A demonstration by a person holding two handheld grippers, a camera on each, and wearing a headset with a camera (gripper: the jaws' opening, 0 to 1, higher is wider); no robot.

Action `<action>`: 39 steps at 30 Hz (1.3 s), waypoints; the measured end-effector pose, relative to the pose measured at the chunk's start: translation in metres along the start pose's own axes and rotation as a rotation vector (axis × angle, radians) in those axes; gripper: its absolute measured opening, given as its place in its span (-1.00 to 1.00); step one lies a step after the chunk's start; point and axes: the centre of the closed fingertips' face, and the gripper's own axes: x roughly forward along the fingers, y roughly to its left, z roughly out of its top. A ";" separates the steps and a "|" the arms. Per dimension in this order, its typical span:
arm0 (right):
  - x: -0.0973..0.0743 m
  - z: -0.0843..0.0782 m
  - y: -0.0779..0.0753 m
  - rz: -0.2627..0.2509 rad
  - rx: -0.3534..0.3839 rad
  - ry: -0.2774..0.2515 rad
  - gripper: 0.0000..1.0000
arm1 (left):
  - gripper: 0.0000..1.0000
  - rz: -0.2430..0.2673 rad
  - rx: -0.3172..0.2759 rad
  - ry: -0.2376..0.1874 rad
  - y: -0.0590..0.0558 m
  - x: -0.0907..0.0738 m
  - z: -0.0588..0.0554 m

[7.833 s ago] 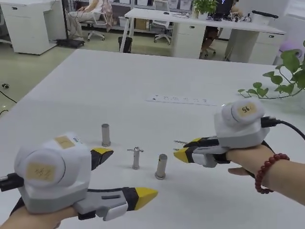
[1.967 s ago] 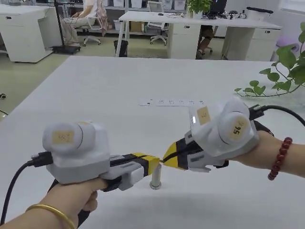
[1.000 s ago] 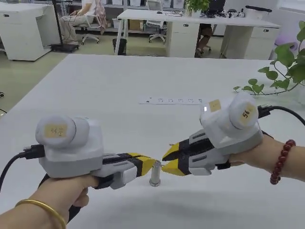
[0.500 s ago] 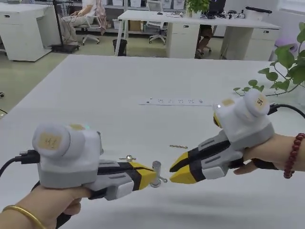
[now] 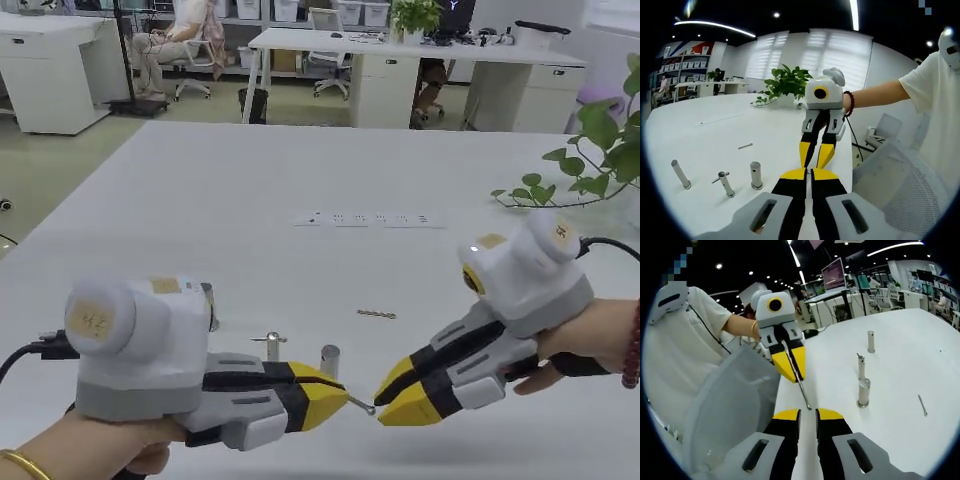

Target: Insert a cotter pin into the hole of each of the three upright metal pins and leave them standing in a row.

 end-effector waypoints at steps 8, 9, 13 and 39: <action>0.005 0.000 0.015 0.070 -0.010 0.003 -0.80 | -1.00 -0.058 0.000 -0.008 -0.014 0.003 0.000; 0.005 -0.001 0.016 0.075 -0.008 0.005 -0.81 | -1.00 -0.059 -0.005 -0.016 -0.015 0.002 0.001; 0.004 -0.001 0.017 0.079 -0.005 0.002 -0.86 | -1.00 -0.067 -0.010 -0.023 -0.017 0.001 0.003; -0.004 0.000 -0.007 -0.059 -0.141 0.150 -0.93 | -0.71 0.106 0.016 -0.022 0.007 0.001 -0.006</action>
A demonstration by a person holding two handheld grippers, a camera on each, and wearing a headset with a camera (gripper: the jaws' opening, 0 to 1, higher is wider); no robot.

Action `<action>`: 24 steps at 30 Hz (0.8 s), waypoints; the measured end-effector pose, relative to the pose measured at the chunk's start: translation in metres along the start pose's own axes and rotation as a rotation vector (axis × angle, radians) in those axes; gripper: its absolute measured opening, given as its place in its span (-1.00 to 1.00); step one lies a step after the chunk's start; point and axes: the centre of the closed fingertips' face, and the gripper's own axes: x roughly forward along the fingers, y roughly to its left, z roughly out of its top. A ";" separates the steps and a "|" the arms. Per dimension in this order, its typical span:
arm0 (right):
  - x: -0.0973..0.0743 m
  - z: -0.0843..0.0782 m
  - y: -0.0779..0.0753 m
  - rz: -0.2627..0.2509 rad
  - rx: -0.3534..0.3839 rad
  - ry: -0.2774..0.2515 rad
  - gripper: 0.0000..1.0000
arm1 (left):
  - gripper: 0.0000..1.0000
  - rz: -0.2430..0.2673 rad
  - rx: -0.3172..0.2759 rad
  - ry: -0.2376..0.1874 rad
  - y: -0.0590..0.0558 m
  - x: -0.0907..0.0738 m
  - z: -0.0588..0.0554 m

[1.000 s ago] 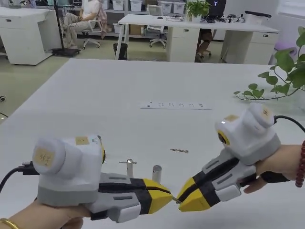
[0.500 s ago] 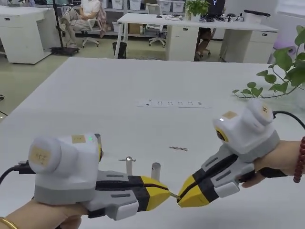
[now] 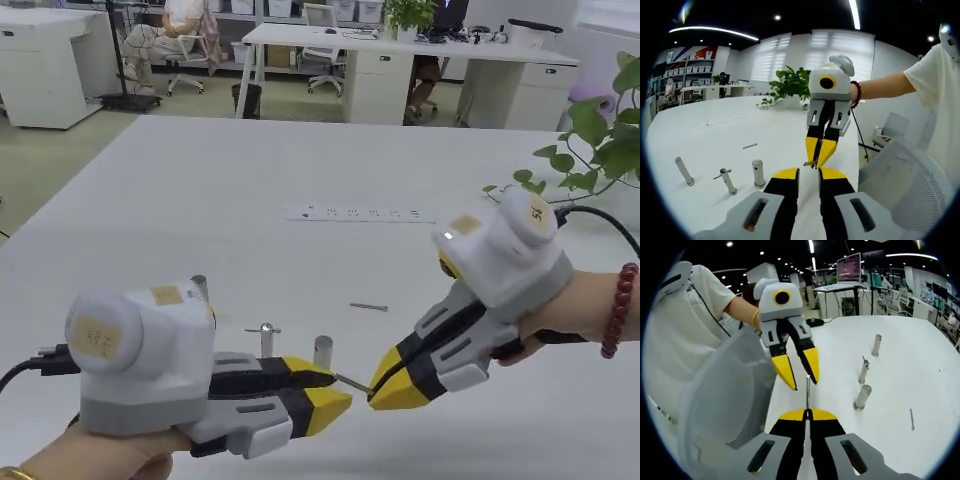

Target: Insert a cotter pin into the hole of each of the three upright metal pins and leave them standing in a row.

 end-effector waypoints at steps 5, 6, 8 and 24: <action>-0.003 -0.006 -0.015 -0.075 -0.014 0.050 -0.93 | -0.62 0.084 0.018 -0.033 0.013 -0.001 0.000; -0.004 -0.007 -0.017 -0.084 -0.014 0.060 -0.93 | -0.60 0.096 0.018 -0.033 0.015 0.000 -0.001; -0.006 -0.012 -0.025 -0.125 -0.027 0.092 -0.93 | -0.56 0.169 0.044 -0.024 0.026 0.000 -0.003; -0.015 -0.033 -0.065 -0.300 0.014 0.186 -0.93 | -0.32 0.432 0.056 0.042 0.061 0.027 -0.018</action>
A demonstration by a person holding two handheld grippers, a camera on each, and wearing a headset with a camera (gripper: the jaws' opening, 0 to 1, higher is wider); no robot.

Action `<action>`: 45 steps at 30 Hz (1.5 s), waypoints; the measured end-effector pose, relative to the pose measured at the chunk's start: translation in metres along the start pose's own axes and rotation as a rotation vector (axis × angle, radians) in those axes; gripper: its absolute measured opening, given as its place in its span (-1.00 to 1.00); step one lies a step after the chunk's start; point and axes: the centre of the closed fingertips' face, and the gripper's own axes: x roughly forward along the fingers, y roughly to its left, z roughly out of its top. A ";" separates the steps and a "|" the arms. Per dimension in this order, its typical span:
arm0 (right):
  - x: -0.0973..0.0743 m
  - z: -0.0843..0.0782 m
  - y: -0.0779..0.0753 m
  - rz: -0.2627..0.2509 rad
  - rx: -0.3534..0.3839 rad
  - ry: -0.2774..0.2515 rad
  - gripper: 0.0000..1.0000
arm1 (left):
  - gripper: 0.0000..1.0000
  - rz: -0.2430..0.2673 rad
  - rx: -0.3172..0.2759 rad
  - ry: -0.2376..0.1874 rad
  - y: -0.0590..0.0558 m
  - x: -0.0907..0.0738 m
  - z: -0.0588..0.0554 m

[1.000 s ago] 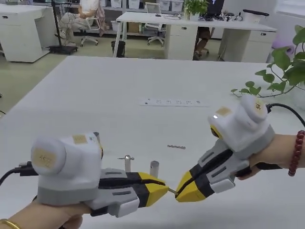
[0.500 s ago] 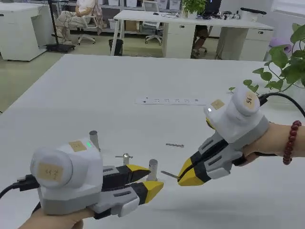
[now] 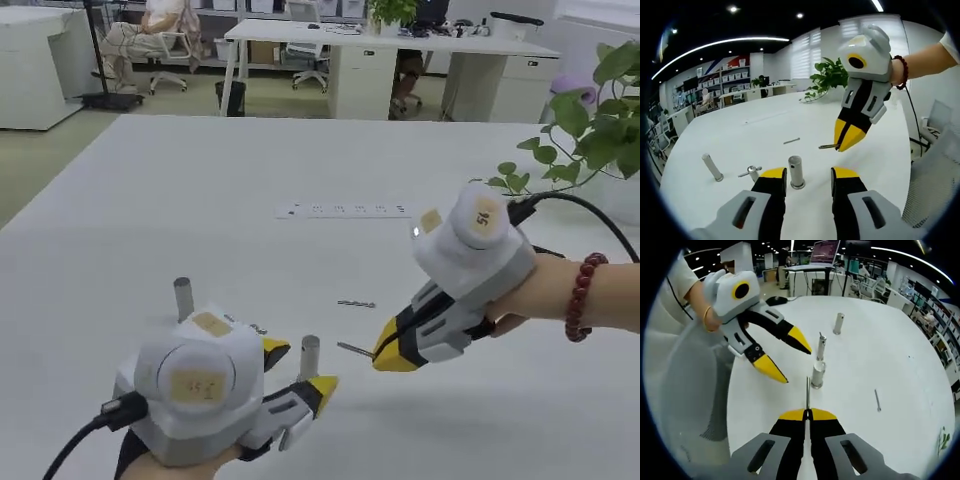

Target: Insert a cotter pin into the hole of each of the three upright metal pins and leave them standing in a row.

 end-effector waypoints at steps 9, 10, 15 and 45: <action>0.000 -0.010 -0.011 -0.042 0.023 0.035 -0.93 | -0.39 0.080 -0.009 0.038 0.010 0.020 -0.010; 0.001 -0.011 -0.013 -0.048 0.028 0.039 -0.93 | -0.39 0.083 -0.006 0.040 0.010 0.023 -0.011; 0.004 -0.015 -0.017 -0.064 0.029 0.067 -0.93 | -0.44 0.100 -0.001 0.043 0.015 0.030 -0.014; 0.011 -0.016 -0.021 -0.108 -0.065 0.149 -0.93 | -0.78 0.019 0.037 0.051 0.017 0.035 -0.015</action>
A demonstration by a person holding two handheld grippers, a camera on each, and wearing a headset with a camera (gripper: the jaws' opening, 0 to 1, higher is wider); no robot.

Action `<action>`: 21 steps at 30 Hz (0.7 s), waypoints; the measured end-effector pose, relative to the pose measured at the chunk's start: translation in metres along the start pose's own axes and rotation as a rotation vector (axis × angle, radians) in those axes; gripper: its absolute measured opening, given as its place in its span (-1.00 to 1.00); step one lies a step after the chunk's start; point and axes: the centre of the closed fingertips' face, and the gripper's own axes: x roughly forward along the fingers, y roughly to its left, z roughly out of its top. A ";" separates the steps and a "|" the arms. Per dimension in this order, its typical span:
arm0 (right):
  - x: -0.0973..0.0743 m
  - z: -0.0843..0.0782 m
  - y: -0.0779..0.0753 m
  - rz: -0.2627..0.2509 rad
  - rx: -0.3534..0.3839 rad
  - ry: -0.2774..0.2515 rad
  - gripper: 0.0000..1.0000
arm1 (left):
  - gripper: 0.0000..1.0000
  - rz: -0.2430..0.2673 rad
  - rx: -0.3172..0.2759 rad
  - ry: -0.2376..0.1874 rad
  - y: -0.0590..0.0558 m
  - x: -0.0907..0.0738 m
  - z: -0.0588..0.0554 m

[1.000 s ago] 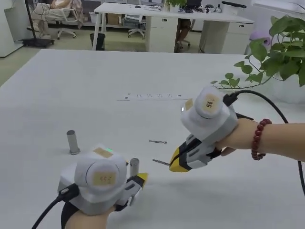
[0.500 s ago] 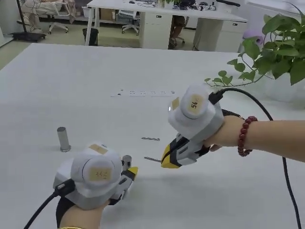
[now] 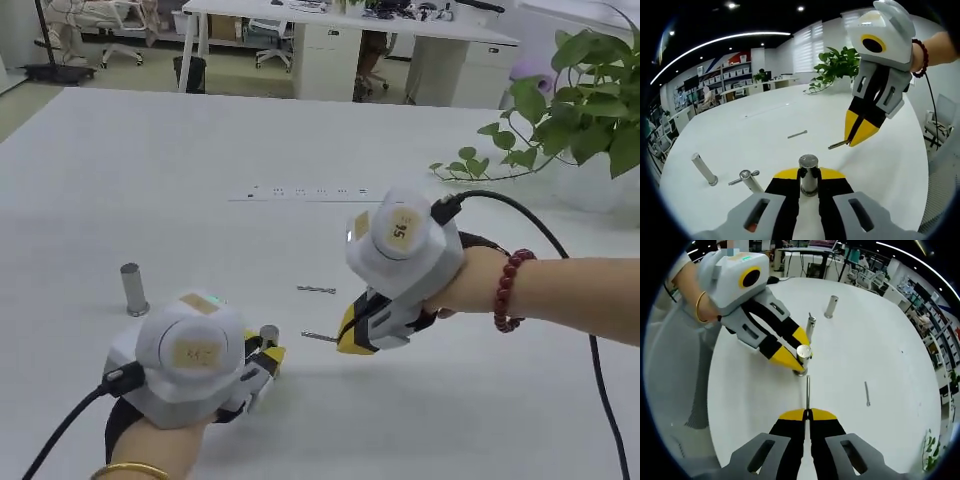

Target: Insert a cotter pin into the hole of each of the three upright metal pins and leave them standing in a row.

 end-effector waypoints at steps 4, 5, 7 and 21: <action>-0.003 0.003 -0.002 -0.008 -0.015 0.001 -0.93 | -0.79 -0.048 0.002 -0.006 -0.005 -0.002 0.000; -0.003 0.003 -0.003 -0.008 -0.019 0.004 -0.93 | -0.79 -0.058 0.005 -0.006 -0.006 -0.002 0.000; -0.004 0.003 -0.003 -0.010 -0.029 0.009 -0.93 | -0.79 -0.085 0.011 -0.008 -0.009 -0.003 -0.001; -0.008 -0.002 0.009 0.023 -0.149 0.075 -0.93 | -0.79 -0.238 0.072 -0.026 -0.036 -0.011 -0.003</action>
